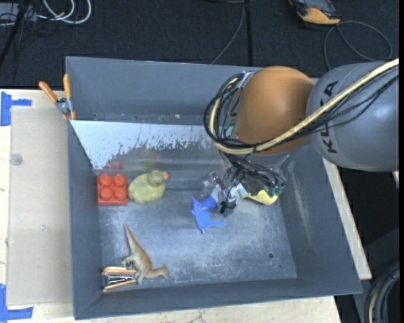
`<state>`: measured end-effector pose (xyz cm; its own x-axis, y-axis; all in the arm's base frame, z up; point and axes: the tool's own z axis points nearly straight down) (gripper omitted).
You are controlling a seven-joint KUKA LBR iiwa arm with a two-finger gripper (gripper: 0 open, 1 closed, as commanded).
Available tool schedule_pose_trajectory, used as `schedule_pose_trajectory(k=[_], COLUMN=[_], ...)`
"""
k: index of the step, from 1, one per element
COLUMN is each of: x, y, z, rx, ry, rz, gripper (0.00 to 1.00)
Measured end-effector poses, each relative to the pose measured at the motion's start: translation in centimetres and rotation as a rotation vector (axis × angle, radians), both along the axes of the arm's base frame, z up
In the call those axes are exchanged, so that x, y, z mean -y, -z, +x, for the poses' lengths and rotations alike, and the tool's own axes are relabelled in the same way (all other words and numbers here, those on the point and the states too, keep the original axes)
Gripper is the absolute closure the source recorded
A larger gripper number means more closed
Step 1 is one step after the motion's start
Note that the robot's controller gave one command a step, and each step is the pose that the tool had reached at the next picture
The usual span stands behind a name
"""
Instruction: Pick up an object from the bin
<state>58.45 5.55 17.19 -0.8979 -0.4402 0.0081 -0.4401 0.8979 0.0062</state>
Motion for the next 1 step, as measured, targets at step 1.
schedule_pose_trajectory(k=[1], x=[-0.68], y=[-14.16], z=[0.67], rx=[0.003], ry=[-0.008], rz=[0.001], gripper=[1.00])
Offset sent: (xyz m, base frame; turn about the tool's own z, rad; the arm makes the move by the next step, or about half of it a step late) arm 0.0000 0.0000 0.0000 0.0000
